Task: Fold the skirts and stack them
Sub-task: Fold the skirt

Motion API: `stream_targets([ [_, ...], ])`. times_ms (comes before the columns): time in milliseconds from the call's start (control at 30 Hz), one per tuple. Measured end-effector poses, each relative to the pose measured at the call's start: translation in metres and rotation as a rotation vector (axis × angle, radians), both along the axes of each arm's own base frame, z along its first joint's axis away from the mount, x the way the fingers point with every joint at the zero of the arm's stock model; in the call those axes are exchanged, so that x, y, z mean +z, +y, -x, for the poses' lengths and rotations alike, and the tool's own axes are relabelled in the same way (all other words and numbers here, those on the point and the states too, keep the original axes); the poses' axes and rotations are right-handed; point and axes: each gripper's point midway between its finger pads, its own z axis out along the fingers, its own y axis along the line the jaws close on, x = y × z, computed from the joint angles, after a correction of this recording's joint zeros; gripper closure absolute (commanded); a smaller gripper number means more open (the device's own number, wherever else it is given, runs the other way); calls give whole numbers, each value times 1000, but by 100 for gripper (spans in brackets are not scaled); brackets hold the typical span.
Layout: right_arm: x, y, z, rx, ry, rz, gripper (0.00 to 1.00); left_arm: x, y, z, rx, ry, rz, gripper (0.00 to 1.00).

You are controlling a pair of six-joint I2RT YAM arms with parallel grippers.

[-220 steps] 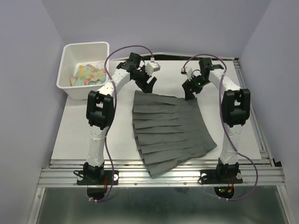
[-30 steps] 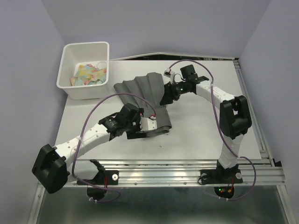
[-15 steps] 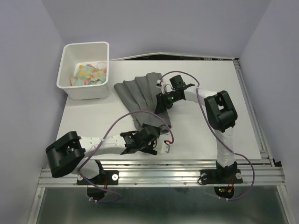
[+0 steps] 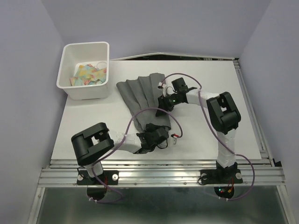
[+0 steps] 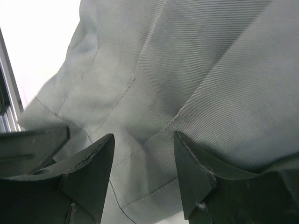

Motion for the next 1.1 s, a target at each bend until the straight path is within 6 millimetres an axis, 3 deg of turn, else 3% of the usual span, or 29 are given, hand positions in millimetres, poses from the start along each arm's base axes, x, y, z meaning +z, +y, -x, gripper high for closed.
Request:
stream_targets([
  [67, -2, -3, 5, 6, -7, 6, 42, -2, 4, 0, 18, 2, -6, 57],
  [133, -2, -7, 11, 12, -16, 12, 43, -3, 8, -1, 33, 7, -10, 75],
  [267, -2, -15, 26, 19, -16, 21, 43, -3, 14, -3, 60, 37, -12, 92],
  [300, -2, -18, 32, 20, -13, 23, 43, -1, 13, -3, 61, 51, -7, 100],
  [467, 5, -32, 51, 7, -5, 63, 34, 35, -7, 1, 31, 114, 108, 100],
  [567, 17, -38, 47, -23, -29, 91, 22, 61, -21, 8, -5, 166, 185, 100],
  [667, 42, -41, 24, -72, -97, 102, 18, 70, -27, 20, -39, 234, 214, 100],
  [767, 77, -50, -22, -156, -212, 99, 16, 65, -25, 35, -62, 317, 195, 100],
  [867, 121, -69, -80, -263, -348, 82, 16, 56, -19, 52, -77, 414, 159, 100],
  [900, 127, -72, -89, -279, -365, 81, 16, 54, -18, 60, -85, 457, 147, 100],
  [1000, 131, -89, -123, -334, -399, 95, 18, 56, -18, 79, -113, 559, 140, 100],
  [1100, 98, -93, -141, -343, -356, 128, 19, 67, -22, 93, -146, 634, 156, 100],
])
